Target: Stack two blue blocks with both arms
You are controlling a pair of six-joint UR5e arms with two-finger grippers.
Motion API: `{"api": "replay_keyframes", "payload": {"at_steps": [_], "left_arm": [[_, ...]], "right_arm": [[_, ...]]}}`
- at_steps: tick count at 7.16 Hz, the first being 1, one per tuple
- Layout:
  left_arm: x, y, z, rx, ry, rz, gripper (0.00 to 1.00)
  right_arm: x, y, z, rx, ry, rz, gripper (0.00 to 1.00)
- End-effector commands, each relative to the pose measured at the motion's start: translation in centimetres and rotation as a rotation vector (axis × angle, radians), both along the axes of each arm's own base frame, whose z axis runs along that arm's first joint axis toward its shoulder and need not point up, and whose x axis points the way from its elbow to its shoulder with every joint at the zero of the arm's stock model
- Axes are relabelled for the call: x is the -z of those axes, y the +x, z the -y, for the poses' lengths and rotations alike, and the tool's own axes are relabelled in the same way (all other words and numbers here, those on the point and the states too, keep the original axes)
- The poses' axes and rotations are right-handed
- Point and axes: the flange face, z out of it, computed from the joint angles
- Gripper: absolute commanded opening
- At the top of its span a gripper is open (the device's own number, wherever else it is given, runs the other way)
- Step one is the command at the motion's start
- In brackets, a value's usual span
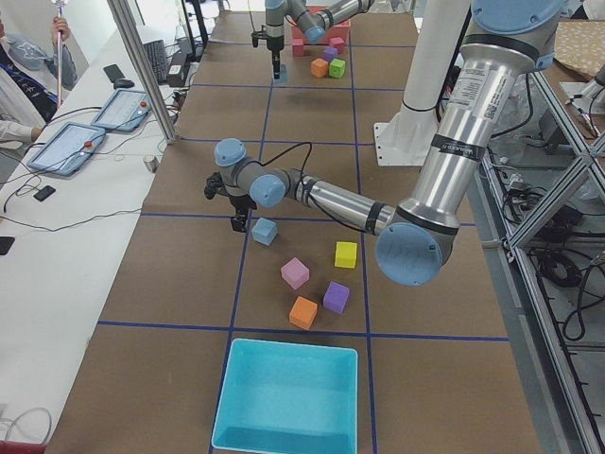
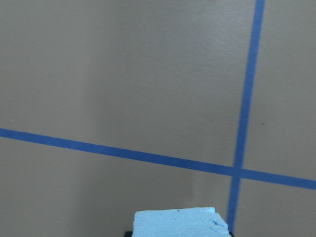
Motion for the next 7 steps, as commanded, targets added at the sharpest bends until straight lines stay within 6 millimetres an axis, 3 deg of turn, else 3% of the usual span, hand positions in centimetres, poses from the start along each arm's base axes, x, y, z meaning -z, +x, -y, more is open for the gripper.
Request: {"api": "replay_keyframes", "payload": {"at_steps": [1, 3, 7], "left_arm": [[-1.0, 1.1, -0.1, -0.014, 0.04, -0.022, 0.97], [-1.3, 1.3, -0.3, -0.018, 0.039, -0.019, 0.97], [-1.6, 2.7, -1.0, -0.025, 0.072, -0.004, 0.97]], "right_arm": [[4.9, -5.3, -2.2, -0.08, -0.057, 0.027, 0.64], [8.3, -8.8, -4.2, -0.141, -0.097, 0.051, 0.65], [10.5, -13.3, -8.1, -0.198, -0.121, 0.055, 0.65]]}}
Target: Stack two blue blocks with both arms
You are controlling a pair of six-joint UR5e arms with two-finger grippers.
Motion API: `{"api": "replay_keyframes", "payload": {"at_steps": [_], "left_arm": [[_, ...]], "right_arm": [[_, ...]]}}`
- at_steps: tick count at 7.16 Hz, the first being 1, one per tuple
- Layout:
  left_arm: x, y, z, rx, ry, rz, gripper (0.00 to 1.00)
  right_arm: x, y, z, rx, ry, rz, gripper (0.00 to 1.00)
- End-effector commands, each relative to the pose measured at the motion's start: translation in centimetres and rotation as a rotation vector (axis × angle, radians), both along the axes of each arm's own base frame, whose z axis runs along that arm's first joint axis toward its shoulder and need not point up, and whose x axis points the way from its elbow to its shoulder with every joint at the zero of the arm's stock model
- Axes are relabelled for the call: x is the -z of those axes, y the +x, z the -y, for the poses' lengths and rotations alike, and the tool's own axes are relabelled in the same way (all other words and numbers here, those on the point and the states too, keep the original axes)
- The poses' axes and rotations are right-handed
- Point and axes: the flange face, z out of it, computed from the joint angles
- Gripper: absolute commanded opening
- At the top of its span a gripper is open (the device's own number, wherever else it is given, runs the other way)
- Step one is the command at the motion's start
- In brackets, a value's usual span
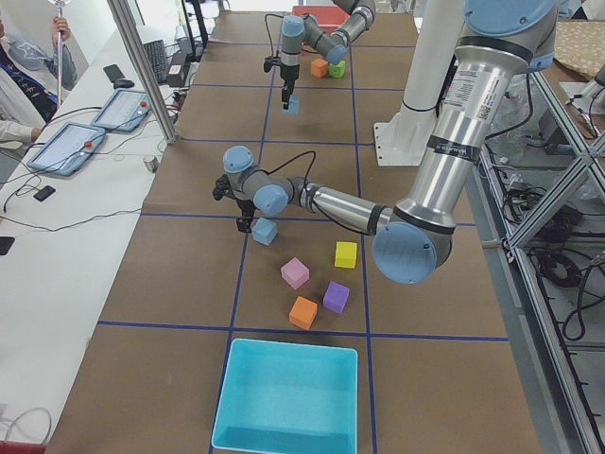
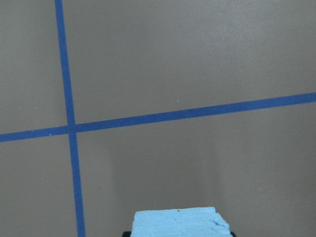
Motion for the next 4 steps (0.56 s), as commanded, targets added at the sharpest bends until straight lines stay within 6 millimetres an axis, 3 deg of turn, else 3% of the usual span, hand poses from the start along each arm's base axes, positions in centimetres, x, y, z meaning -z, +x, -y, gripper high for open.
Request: {"api": "replay_keyframes", "payload": {"at_steps": [1, 4], "left_arm": [[-0.5, 0.9, -0.3, 0.004, 0.015, 0.024, 0.97], [-1.2, 1.1, -0.8, -0.002, 0.007, 0.029, 0.93]], "right_arm": [[0.2, -1.8, -1.7, -0.013, -0.011, -0.026, 0.65], [0.8, -3.7, -3.8, 0.006, -0.009, -0.07, 0.67]]}}
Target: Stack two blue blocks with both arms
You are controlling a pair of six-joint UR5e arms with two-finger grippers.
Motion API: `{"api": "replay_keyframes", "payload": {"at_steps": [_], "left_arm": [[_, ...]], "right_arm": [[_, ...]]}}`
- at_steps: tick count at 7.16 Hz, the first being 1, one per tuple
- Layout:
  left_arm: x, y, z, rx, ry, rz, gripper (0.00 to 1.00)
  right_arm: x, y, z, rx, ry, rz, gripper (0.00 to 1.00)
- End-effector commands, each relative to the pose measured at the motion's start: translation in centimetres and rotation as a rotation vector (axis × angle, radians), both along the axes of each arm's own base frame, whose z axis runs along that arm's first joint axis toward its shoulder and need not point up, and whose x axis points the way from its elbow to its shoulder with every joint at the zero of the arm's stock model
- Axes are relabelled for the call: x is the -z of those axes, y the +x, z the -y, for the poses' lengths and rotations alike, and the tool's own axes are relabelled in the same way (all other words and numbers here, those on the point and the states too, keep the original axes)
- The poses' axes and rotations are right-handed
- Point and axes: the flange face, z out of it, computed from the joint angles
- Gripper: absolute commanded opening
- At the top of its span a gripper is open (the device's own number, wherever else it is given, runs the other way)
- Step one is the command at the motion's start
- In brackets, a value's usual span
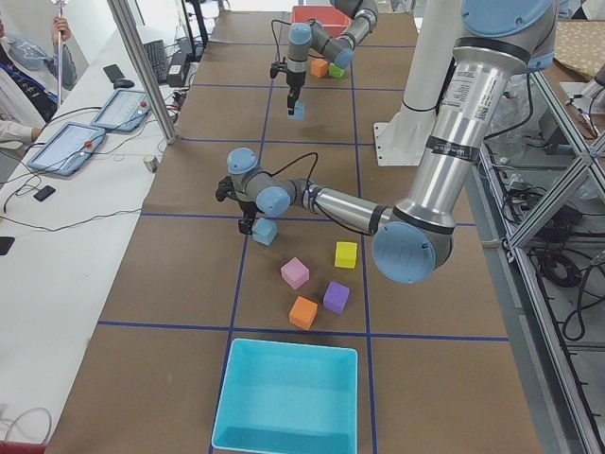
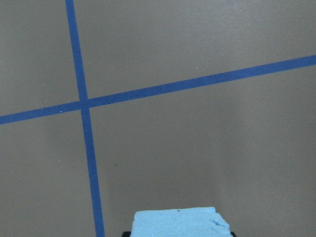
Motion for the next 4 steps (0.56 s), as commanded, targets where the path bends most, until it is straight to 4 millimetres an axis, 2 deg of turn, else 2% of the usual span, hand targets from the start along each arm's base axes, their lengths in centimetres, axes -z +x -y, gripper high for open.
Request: {"api": "replay_keyframes", "payload": {"at_steps": [1, 4], "left_arm": [[-0.2, 0.2, -0.2, 0.001, -0.004, 0.003, 0.89], [-1.4, 0.6, -1.0, 0.006, -0.01, 0.032, 0.85]], "right_arm": [[1.0, -1.9, -1.9, 0.017, 0.003, -0.036, 0.67], [0.4, -4.1, -4.1, 0.017, -0.013, -0.056, 0.68]]}}
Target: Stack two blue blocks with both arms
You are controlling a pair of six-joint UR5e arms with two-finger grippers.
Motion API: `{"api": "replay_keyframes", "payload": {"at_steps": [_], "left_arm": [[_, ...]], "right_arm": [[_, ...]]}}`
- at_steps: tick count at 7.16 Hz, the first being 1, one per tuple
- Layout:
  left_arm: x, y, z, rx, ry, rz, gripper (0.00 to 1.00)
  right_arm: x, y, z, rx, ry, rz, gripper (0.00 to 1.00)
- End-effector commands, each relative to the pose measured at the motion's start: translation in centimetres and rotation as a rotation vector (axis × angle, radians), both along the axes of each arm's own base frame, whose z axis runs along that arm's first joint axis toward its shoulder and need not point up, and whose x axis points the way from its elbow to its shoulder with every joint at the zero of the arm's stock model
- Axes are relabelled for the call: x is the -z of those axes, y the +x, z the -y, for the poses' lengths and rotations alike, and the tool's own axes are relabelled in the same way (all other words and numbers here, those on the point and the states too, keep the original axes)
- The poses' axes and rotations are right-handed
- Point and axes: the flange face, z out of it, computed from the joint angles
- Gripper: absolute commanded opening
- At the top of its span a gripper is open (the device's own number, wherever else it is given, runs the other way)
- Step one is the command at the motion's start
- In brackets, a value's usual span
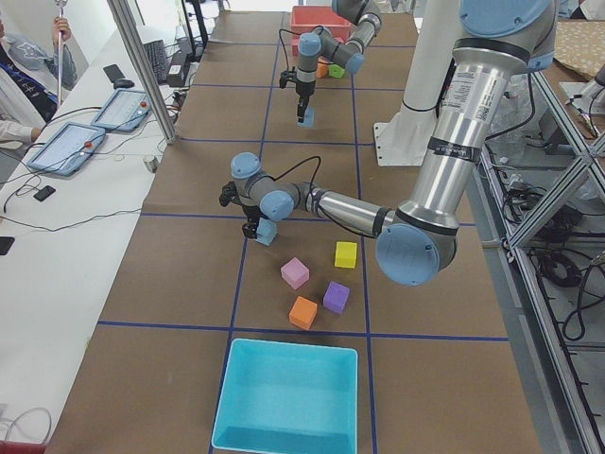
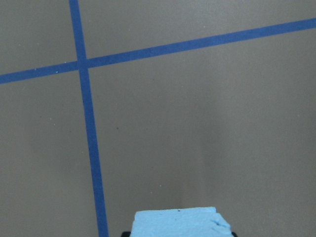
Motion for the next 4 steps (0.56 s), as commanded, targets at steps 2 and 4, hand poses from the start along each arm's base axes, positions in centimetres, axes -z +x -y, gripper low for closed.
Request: {"api": "replay_keyframes", "payload": {"at_steps": [2, 4], "left_arm": [[-0.9, 1.6, -1.1, 0.023, 0.006, 0.011, 0.81], [-0.6, 1.9, -1.3, 0.034, -0.004, 0.004, 0.6]], "right_arm": [[-0.2, -1.8, -1.9, 0.013, -0.005, -0.011, 0.68], [-0.2, -3.3, -3.5, 0.006, -0.002, -0.022, 0.68]]}}
